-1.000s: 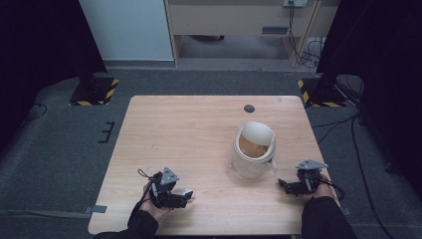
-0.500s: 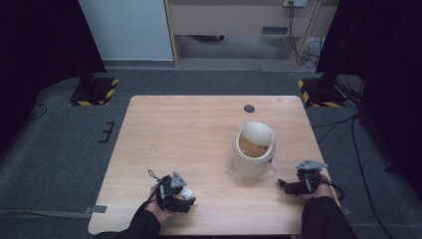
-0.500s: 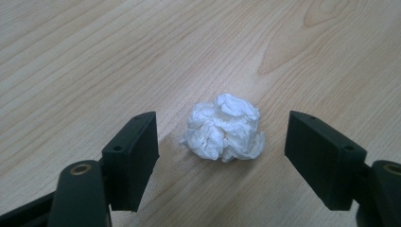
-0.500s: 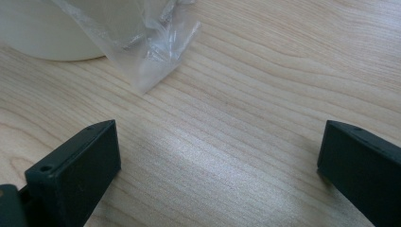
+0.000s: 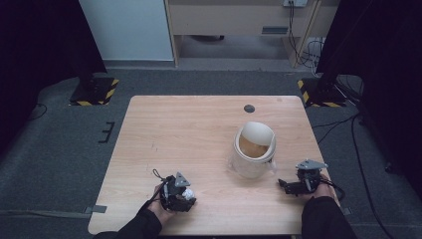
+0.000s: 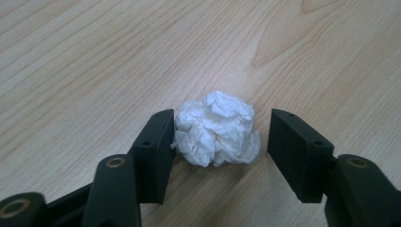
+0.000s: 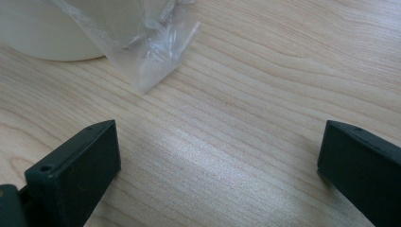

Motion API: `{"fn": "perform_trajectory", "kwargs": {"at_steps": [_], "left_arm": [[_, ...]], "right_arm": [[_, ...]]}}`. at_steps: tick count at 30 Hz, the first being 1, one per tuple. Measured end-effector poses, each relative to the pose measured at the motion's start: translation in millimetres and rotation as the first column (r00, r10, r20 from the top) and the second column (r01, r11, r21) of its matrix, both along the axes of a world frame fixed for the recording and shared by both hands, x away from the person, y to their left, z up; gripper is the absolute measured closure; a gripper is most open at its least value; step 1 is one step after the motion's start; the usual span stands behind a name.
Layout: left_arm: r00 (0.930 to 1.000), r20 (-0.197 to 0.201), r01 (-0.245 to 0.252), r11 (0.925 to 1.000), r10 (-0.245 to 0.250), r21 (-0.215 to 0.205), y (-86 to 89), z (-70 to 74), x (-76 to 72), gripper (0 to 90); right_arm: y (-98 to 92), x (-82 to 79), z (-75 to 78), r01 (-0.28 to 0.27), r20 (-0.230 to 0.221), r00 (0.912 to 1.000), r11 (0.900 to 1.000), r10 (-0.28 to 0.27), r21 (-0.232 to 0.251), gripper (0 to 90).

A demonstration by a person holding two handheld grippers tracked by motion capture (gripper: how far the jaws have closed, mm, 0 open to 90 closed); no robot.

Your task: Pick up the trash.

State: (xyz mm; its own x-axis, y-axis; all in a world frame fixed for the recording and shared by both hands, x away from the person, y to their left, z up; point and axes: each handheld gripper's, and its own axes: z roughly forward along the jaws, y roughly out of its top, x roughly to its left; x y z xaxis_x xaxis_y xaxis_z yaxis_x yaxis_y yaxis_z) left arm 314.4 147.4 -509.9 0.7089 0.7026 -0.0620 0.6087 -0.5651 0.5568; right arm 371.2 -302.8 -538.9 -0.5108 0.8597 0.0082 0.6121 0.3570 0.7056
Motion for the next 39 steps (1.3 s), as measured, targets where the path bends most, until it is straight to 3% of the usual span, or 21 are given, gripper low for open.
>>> {"fn": "perform_trajectory", "kwargs": {"at_steps": [7, 9, 16, 20, 32, 39], "left_arm": [[0.9999, -0.008, -0.007, 1.0000, 0.007, -0.001, -0.8, 1.2, 0.8, 53.0], [0.9998, -0.016, -0.010, 0.9999, 0.010, 0.001, -1.0, 2.1, 1.1, 58.9], [0.9998, -0.014, -0.013, 0.9997, 0.013, -0.022, -0.2, 5.3, 1.6, 61.3], [0.9997, 0.010, -0.022, 0.9979, 0.023, -0.060, 3.8, 11.7, 1.7, 61.1], [0.9982, 0.052, -0.022, 0.9930, 0.028, -0.116, 5.8, 21.8, -1.5, 61.1], [0.9930, 0.110, -0.022, 0.9827, 0.043, -0.184, 7.8, 36.5, -5.4, 61.2]], "right_arm": [[0.0, 0.0, 0.0, 0.000, 0.000, 1.0000, 1.000, 0.000, 0.000, 0.4], [0.1, 0.1, 0.0, 0.000, 0.000, 1.0000, 1.000, 0.000, 0.000, 0.4], [0.3, 0.1, 0.0, 0.000, 0.000, 1.0000, 1.000, 0.000, 0.001, 0.4], [0.4, 0.3, 0.0, -0.001, 0.000, 1.0000, 1.000, 0.001, 0.001, 0.4], [0.4, 0.3, 0.0, -0.002, 0.000, 1.0000, 1.000, 0.002, 0.000, 0.4], [0.4, 0.3, 0.0, -0.001, 0.000, 1.0000, 1.000, 0.001, 0.001, 0.4]]}}
